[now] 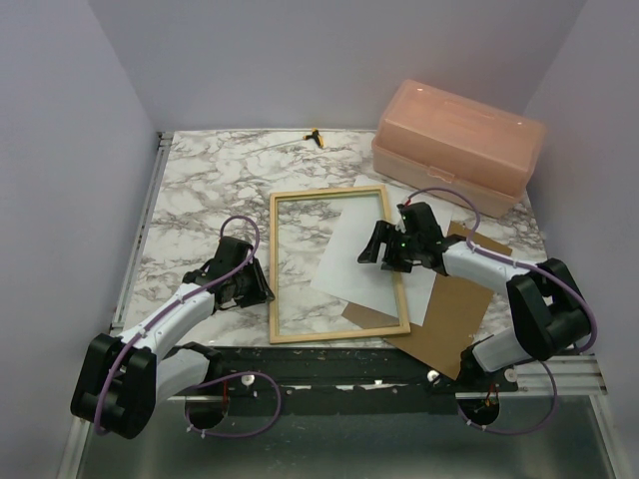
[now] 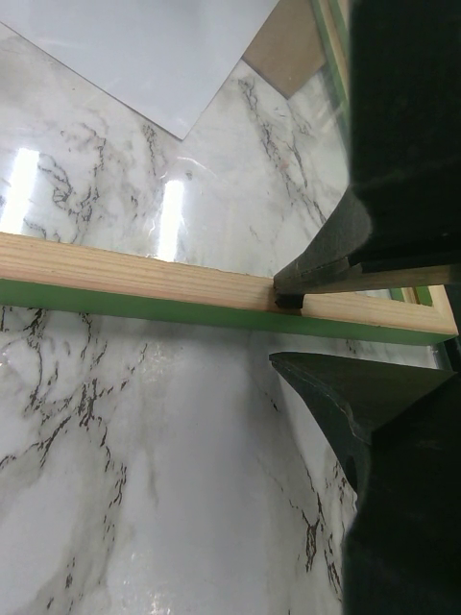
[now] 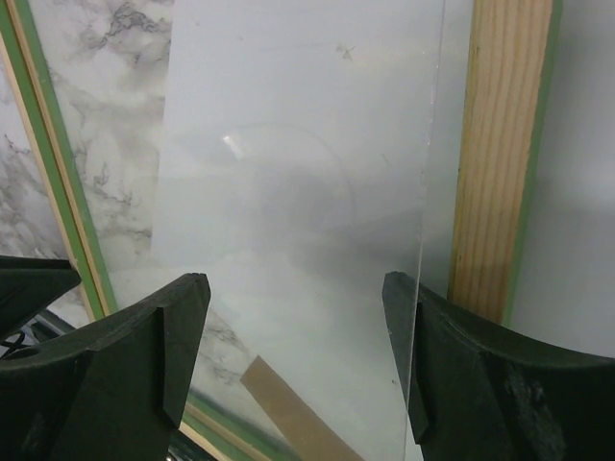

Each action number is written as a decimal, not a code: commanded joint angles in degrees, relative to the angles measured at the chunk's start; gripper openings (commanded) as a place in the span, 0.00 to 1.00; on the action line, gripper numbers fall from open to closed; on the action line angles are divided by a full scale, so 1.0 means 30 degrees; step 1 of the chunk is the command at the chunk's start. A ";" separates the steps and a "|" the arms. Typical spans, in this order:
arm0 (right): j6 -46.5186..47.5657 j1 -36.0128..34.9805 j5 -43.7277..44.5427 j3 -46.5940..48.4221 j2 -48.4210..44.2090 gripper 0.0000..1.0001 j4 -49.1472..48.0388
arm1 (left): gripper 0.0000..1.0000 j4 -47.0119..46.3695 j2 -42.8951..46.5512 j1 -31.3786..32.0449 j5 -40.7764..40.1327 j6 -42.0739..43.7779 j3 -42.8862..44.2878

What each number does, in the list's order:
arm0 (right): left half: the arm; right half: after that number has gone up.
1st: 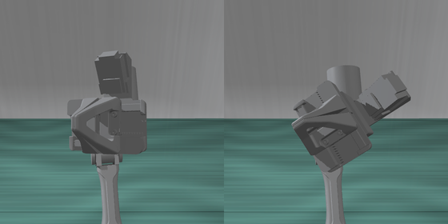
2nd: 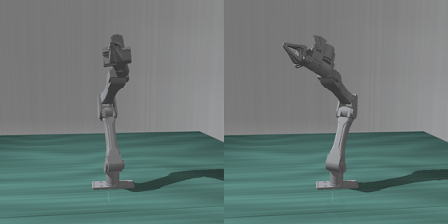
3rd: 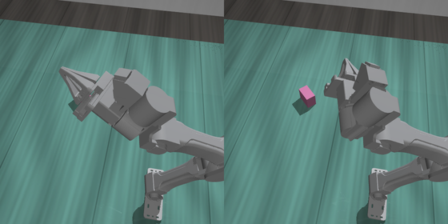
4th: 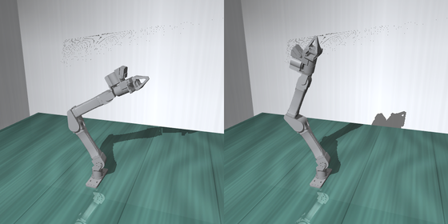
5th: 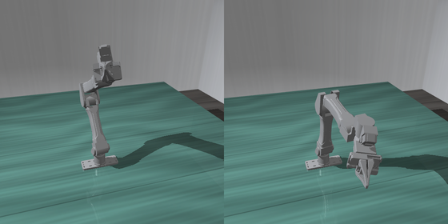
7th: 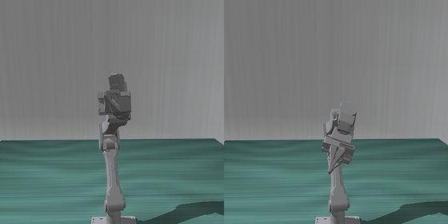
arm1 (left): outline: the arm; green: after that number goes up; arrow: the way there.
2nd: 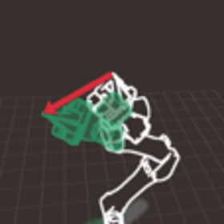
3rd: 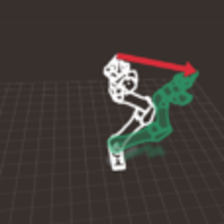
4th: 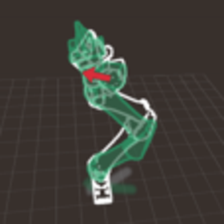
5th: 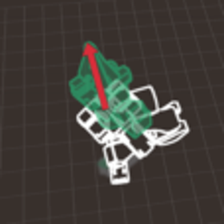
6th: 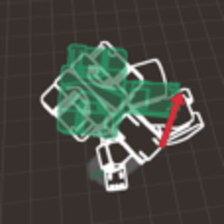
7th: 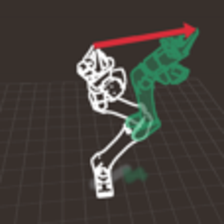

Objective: Put the photo into the frame

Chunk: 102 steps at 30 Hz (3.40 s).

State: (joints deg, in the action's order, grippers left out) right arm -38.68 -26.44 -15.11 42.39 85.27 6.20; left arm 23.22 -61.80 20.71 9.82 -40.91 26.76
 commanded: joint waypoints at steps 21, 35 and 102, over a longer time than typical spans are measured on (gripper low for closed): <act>0.1832 -0.0603 0.5901 0.2858 -0.1540 0.89 0.5413 | 0.31 0.0226 -0.0406 -0.0047 -0.0387 0.0569 -0.0196; 0.1308 -0.0334 0.6851 0.1278 -0.3466 0.97 0.7250 | 0.67 0.0724 0.5800 -0.0048 0.0625 0.1163 0.0395; -0.3681 -0.6423 0.4188 0.4235 0.3983 0.28 0.1896 | 0.92 0.6790 1.1256 -0.0066 0.5248 0.1643 0.5704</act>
State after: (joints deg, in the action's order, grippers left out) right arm -48.53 -45.25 -3.25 53.63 96.92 15.88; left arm 45.58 -28.12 20.71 23.00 -36.27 44.91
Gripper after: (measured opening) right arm 0.286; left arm 0.919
